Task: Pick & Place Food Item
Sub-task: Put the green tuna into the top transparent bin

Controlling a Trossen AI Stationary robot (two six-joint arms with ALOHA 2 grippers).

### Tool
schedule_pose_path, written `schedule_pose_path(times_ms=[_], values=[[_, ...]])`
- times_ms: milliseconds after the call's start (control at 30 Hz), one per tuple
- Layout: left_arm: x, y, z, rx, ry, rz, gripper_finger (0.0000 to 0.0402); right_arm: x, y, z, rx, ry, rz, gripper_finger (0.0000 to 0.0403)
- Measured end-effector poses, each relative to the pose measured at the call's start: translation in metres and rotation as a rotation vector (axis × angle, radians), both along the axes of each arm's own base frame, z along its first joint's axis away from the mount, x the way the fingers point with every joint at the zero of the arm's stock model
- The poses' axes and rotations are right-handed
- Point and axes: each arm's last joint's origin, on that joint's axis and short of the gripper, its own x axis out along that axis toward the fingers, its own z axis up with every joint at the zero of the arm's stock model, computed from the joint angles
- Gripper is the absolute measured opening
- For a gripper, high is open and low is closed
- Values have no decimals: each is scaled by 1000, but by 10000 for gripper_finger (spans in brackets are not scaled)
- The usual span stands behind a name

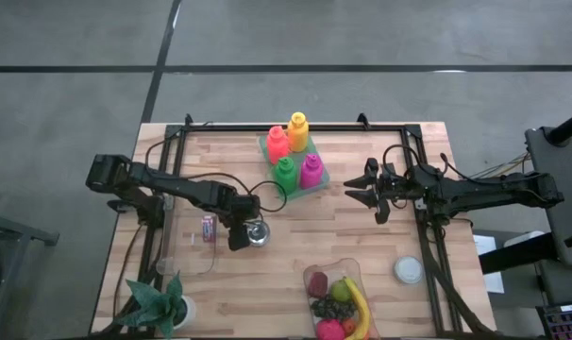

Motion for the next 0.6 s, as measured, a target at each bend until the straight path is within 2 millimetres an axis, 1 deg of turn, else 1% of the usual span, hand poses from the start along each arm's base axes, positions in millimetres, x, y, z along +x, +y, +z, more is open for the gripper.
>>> schedule_pose_path(times_ms=[400,600], values=[[-3,0,-4,-15,5,-2,117,0,0,0,0,0,0,134],[-10,0,-14,-18,45,14,117,0,0,0,0,0,0,134]])
